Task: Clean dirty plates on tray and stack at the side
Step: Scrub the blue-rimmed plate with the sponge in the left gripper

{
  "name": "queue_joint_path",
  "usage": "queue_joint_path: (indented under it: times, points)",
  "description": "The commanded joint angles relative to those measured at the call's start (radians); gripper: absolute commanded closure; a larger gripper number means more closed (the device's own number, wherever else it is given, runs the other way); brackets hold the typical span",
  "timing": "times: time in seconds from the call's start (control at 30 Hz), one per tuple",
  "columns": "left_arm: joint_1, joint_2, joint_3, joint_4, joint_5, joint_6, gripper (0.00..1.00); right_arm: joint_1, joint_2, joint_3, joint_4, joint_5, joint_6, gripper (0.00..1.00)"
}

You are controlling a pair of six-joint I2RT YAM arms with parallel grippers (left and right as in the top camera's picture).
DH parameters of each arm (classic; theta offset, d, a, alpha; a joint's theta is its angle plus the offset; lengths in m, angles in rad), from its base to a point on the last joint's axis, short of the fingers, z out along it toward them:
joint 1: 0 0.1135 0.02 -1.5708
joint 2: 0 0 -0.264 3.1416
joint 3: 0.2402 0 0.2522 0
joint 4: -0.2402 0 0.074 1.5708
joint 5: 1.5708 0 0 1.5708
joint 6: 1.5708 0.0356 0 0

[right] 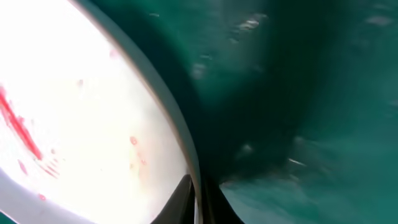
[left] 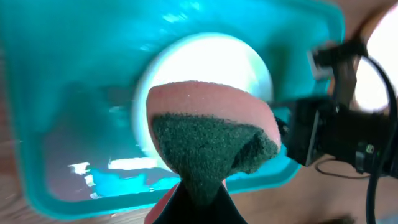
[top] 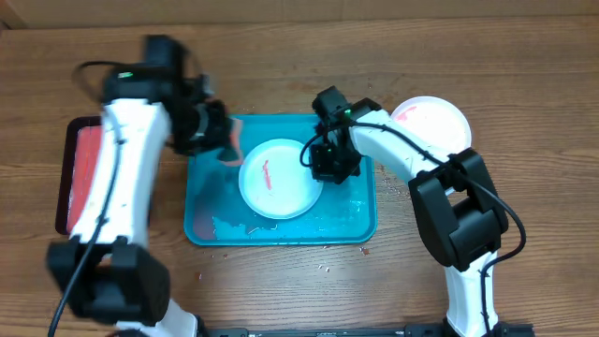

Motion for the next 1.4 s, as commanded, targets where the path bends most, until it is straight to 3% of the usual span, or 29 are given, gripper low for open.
queue_joint_path:
  times: [0.0,0.23,0.67,0.77,0.9,0.97,1.23,1.37]
  points:
    - [-0.102,0.085,0.007,0.011,0.015,0.042,0.96,0.022,-0.001,-0.015,0.018,0.011,0.037,0.95]
    - [-0.203,0.238,0.007,0.056,0.015,0.04,0.96,0.022,-0.001,-0.015,0.02,0.021,0.064,0.96]
    - [-0.22,0.426,0.007,0.14,-0.018,-0.027,0.96,0.018,-0.001,-0.015,0.043,0.022,0.064,0.96]
    - [-0.237,0.455,0.007,0.137,-0.183,-0.134,0.96,0.018,-0.001,-0.015,0.05,0.027,0.064,0.96]
    - [-0.246,0.484,0.007,0.087,-0.512,-0.386,0.96,0.018,-0.001,-0.015,0.049,0.052,0.064,0.96]
    - [-0.243,0.488,0.004,0.069,-0.594,-0.446,0.96,0.018,-0.001,-0.015,0.049,0.055,0.064,0.96]
    - [-0.195,0.488,-0.002,0.025,-0.776,-0.484,0.96,0.018,-0.001,-0.015,0.047,0.06,0.063,0.96]
    - [-0.161,0.483,-0.002,0.03,-0.704,-0.448,0.96,0.018,-0.001,-0.015,0.047,0.06,0.063,0.96]
